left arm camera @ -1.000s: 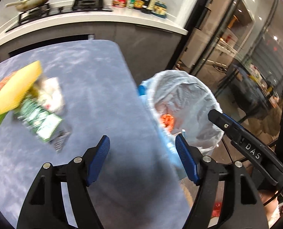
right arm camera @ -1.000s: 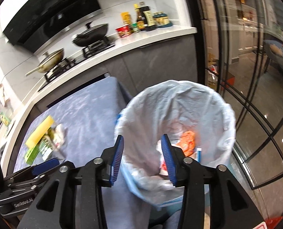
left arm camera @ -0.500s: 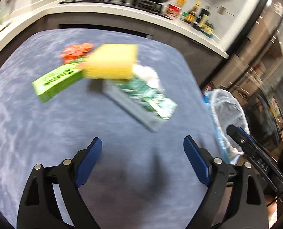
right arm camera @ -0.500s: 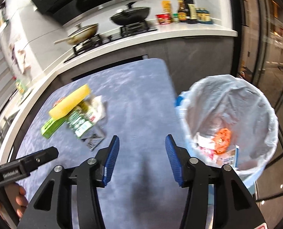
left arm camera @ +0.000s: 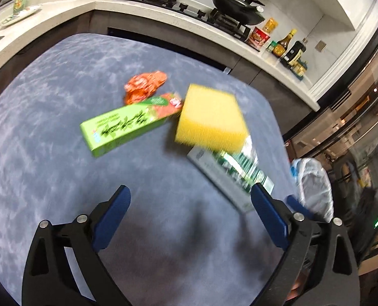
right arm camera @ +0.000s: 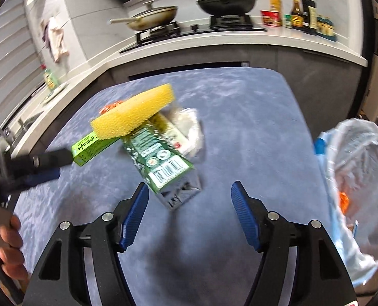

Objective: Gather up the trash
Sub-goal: 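Move both tools back over the remaining items on the table, then grasp the yellow sponge with the left tool while the right tool grasps the green milk carton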

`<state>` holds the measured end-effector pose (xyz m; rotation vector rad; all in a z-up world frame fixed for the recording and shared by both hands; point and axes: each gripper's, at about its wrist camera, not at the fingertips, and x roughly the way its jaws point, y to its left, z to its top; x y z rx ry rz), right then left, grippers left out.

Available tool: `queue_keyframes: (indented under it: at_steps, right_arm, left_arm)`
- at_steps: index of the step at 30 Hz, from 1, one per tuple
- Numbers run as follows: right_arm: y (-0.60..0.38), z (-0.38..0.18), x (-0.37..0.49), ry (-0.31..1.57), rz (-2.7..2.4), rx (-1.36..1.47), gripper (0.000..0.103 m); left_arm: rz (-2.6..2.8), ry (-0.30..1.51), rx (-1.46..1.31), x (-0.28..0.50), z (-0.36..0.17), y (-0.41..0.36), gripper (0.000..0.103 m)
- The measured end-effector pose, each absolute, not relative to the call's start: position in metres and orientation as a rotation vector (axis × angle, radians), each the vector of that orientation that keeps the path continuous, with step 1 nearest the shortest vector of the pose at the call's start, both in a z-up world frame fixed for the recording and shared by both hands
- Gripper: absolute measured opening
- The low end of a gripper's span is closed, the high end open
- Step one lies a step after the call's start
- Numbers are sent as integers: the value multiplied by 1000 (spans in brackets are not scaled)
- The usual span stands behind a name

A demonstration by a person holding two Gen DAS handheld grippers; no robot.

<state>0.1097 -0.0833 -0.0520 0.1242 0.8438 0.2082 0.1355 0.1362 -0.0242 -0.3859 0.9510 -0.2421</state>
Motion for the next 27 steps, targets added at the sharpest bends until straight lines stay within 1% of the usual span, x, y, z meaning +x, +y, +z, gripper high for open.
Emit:
queue_keyframes:
  at_steps: [6, 15, 16, 17, 19, 20, 23, 26, 27]
  right_arm:
    - [-67, -62, 125, 849, 250, 102, 66]
    - [-59, -70, 139, 853, 282, 86, 66]
    - [-58, -71, 140, 855, 287, 87, 63]
    - [-57, -71, 140, 856, 291, 88, 63]
    - [-57, -72, 139, 850, 292, 89, 62]
    - [-57, -72, 139, 851, 294, 91, 62]
    - [-58, -71, 137, 848, 305, 109, 60]
    - [-59, -68, 133, 844, 315, 116, 58]
    - [-58, -67, 131, 840, 319, 115, 57]
  left_arm:
    - [-284, 1019, -558, 177, -41, 139, 92]
    - [-316, 1059, -785, 214, -59, 147, 92]
    - [-318, 1061, -802, 216, -60, 148, 91]
    - [-323, 1063, -826, 219, -62, 148, 89]
    - [-344, 1066, -862, 223, -65, 148, 79]
    - [-358, 1072, -871, 225, -65, 147, 69]
    - [-374, 1086, -858, 229, -66, 144, 53]
    - [-369, 1077, -835, 227, -61, 144, 47]
    - [-366, 1071, -825, 225, -58, 144, 42]
